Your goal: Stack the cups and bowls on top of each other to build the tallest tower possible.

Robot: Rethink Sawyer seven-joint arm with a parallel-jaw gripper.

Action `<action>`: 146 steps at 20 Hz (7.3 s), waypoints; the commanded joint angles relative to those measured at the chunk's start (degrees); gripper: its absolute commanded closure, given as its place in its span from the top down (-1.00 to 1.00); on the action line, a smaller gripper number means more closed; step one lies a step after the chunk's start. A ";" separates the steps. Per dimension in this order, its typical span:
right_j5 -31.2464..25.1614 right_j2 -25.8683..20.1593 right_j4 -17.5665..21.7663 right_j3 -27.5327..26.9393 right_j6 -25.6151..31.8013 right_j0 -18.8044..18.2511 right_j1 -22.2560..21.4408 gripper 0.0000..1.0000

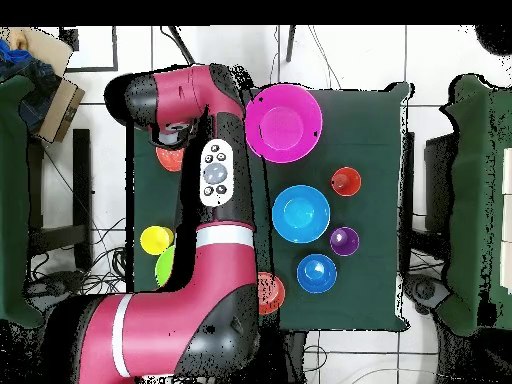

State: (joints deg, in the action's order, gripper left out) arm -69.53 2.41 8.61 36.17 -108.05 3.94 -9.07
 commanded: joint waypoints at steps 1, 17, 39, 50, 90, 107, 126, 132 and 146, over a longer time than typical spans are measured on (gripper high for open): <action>-1.62 -3.16 0.21 0.47 -0.22 -1.79 2.12 -1.00; -4.06 -3.24 -1.39 2.33 -0.59 -1.76 -1.47 -1.00; -0.18 -2.71 -4.00 11.43 -0.62 -2.67 -7.56 -1.00; -0.60 -3.01 -4.37 13.35 -0.14 -4.01 -9.43 -1.00; -7.13 -4.37 -4.19 8.70 4.23 -7.24 -9.17 -1.00; -13.30 -4.67 -4.25 0.81 3.88 -8.01 -7.89 -1.00; -13.65 -5.16 -4.92 -0.83 6.86 -10.92 -7.39 -1.00; -13.35 -5.34 -4.68 -0.58 7.67 -11.48 -7.49 -1.00; -14.33 -5.78 -4.45 -2.58 8.13 -11.69 -6.54 -1.00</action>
State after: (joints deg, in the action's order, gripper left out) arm -77.90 2.39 4.05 33.97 -108.05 -6.95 -17.23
